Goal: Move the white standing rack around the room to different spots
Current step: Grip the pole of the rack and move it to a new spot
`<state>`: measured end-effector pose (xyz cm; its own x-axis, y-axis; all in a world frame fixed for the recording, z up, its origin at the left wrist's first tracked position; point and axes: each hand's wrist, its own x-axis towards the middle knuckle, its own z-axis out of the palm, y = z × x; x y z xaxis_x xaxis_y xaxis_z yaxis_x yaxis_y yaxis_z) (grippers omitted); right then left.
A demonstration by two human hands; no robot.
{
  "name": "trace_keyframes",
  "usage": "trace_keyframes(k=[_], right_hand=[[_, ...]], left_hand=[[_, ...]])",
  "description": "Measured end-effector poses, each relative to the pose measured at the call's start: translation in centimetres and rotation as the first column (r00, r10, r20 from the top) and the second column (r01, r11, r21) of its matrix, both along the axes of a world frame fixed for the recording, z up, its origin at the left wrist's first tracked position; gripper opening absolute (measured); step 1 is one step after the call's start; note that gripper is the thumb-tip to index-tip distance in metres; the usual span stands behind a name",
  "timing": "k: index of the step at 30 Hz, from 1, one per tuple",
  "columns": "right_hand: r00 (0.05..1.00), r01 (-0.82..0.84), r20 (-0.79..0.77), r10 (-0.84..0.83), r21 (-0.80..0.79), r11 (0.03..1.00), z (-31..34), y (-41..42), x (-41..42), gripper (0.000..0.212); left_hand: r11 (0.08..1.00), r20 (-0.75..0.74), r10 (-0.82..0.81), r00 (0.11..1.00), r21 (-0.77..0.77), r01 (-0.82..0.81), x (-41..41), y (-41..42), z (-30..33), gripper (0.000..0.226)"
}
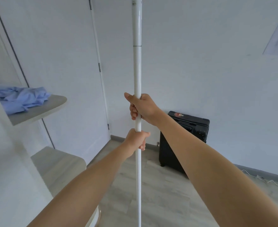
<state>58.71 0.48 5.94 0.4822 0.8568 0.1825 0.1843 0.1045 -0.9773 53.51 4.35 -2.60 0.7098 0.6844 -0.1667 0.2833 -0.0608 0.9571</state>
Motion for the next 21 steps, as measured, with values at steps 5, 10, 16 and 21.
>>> trace_keyframes(k=[5, 10, 16, 21], right_hand=[[0.995, 0.095, -0.009, -0.095, -0.003, 0.996, -0.4, 0.5, 7.4, 0.040], [0.987, 0.161, -0.025, -0.161, -0.011, 0.987, -0.3, 1.3, 13.3, 0.040], [0.977, 0.210, -0.018, -0.210, -0.013, 0.978, -0.3, 1.7, 20.0, 0.040], [0.974, 0.228, -0.008, -0.228, -0.011, 0.974, -0.4, 0.9, 26.2, 0.042]], left_hand=[[0.997, -0.015, -0.077, 0.997, 0.004, 0.077, 7.9, 1.1, -0.6, 0.024], [0.989, -0.032, -0.146, 0.989, -0.005, 0.146, 14.3, 2.4, -0.5, 0.024], [0.975, -0.024, -0.220, 0.975, -0.013, 0.220, 21.1, 3.1, -0.4, 0.024], [0.964, -0.003, -0.262, 0.965, -0.050, 0.262, 27.3, 2.6, -0.5, 0.031]])
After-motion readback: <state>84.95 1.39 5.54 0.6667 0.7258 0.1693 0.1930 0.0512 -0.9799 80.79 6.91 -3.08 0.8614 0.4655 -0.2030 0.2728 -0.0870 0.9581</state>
